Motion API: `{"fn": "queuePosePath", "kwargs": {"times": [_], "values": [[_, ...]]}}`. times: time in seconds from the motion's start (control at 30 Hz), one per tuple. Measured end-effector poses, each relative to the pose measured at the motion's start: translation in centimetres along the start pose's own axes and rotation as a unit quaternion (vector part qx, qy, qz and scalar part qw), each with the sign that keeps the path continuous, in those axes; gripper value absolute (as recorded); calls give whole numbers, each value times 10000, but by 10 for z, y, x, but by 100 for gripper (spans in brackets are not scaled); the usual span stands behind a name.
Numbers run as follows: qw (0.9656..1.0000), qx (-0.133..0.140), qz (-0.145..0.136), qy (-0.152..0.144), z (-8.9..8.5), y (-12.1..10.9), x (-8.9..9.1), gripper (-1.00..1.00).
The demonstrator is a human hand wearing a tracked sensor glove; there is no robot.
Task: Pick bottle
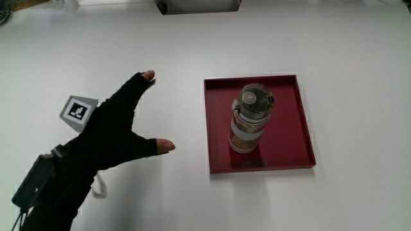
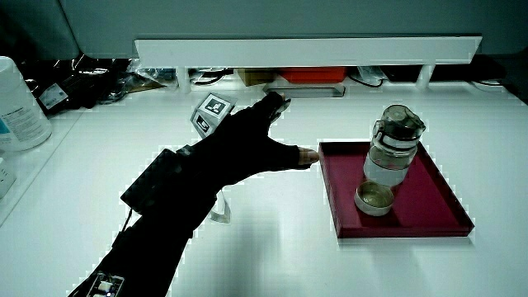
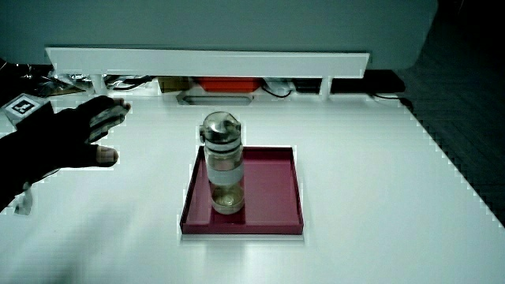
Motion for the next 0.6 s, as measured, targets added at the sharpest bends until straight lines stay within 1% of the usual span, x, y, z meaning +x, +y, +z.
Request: {"fn": "queuePosePath", "kwargs": {"times": [0.03,0.07,0.13,0.17,0.2,0.23,0.27,0.33,0.4,0.43,0.47,0.5,0.53,0.57,0.6], "values": [[9999,-4,33,103,-3,3,-1,0],[9999,-38,98,99,-6,4,4,0],[9997,-69,166,168,-11,8,5,0],[9996,-89,242,60,-13,10,6,0],[9994,-97,302,114,-16,13,6,0],[9994,-133,319,9,-19,16,8,0],[10000,-74,35,0,-23,20,5,0],[9998,-121,-44,-141,-30,25,4,0],[9993,-129,-259,-243,-40,31,-2,0],[9989,-204,-200,-383,-44,32,-3,0],[9997,-161,-137,-146,-48,34,-5,0],[9995,-226,-62,-223,-52,35,-5,0],[9996,-228,-127,-139,-56,38,-8,0],[9995,-280,113,-80,-58,39,-6,0],[9997,-236,-41,-100,-62,42,-11,0]]}}
